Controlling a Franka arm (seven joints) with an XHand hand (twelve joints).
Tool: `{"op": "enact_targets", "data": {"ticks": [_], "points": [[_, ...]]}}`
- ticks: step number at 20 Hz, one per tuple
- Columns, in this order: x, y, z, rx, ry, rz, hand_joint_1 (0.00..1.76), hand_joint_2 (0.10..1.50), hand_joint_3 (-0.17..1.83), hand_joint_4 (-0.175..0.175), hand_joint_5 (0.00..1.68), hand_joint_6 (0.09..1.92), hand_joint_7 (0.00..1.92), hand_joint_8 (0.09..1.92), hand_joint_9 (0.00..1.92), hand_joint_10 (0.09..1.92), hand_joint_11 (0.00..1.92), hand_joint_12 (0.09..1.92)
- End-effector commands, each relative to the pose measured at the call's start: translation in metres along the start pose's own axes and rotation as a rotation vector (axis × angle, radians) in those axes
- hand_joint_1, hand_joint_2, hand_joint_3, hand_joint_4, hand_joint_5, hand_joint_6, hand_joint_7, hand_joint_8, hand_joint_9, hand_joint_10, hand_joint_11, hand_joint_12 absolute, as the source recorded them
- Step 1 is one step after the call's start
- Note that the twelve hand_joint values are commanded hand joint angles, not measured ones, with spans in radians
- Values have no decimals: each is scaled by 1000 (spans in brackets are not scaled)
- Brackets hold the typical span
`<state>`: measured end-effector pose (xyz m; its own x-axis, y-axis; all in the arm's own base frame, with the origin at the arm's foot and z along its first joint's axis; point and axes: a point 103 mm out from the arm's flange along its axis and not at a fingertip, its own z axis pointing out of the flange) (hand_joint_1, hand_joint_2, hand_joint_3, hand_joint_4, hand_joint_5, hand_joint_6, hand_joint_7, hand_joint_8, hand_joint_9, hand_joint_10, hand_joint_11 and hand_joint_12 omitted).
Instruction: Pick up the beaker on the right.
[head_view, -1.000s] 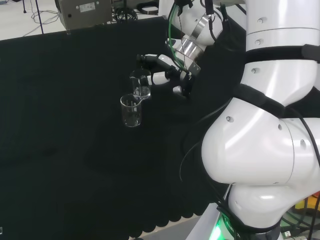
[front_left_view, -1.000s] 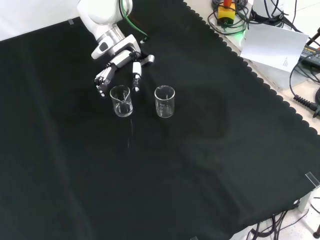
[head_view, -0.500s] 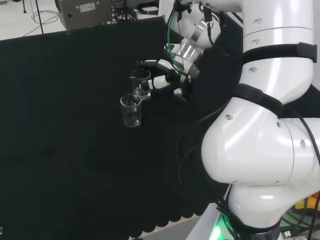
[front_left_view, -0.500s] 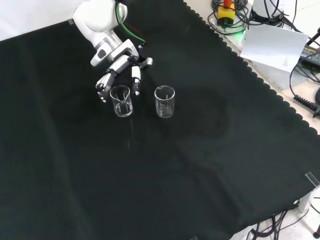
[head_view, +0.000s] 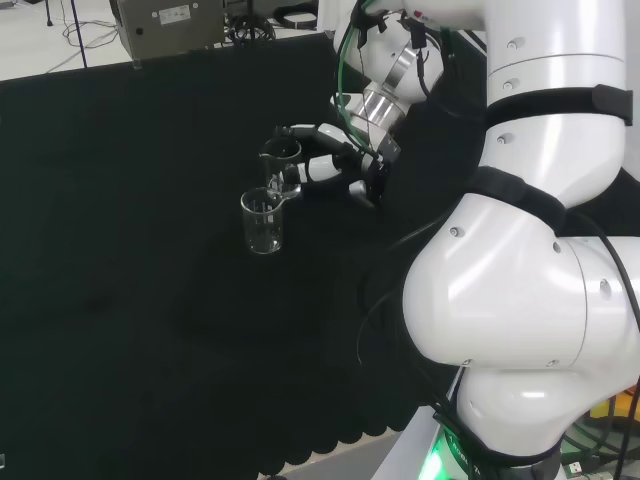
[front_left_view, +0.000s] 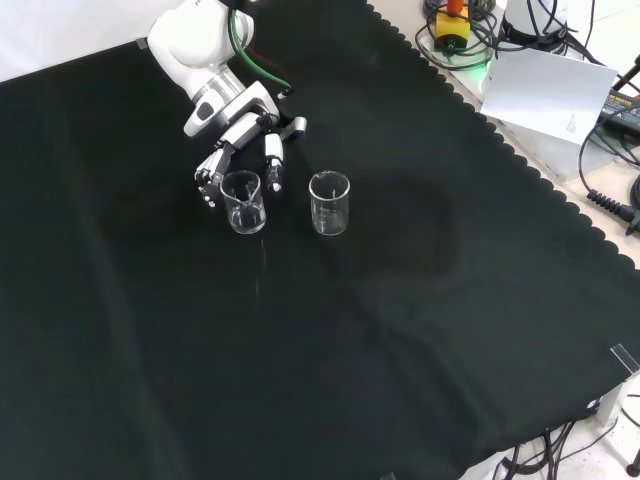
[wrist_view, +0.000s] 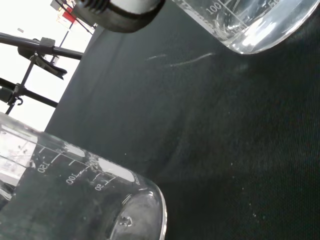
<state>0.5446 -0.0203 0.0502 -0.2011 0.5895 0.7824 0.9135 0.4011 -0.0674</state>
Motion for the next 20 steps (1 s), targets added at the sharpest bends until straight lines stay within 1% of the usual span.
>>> {"op": "enact_targets", "data": {"ticks": [1,4,7,9,13,16,20], "points": [[-2,3,4,-1,15,-1,919,855,-175,-31,371,87,174,670,327,616,0,1338],[-6,5,2,-17,20,3,918,852,-175,-34,409,87,171,669,331,618,0,1336],[-14,6,-3,-33,54,3,917,850,-175,-38,450,87,175,672,349,626,0,1336],[-17,6,-6,-27,48,4,884,835,-175,-40,467,87,181,676,361,630,0,1337],[-22,8,-10,-39,44,7,864,828,-175,-42,475,87,200,688,375,635,0,1338],[-23,10,-9,-31,42,2,886,839,-175,-46,489,87,274,737,405,644,0,1347],[-25,11,-8,-15,44,-8,896,844,-175,-47,491,90,280,758,413,645,0,1355]]}}
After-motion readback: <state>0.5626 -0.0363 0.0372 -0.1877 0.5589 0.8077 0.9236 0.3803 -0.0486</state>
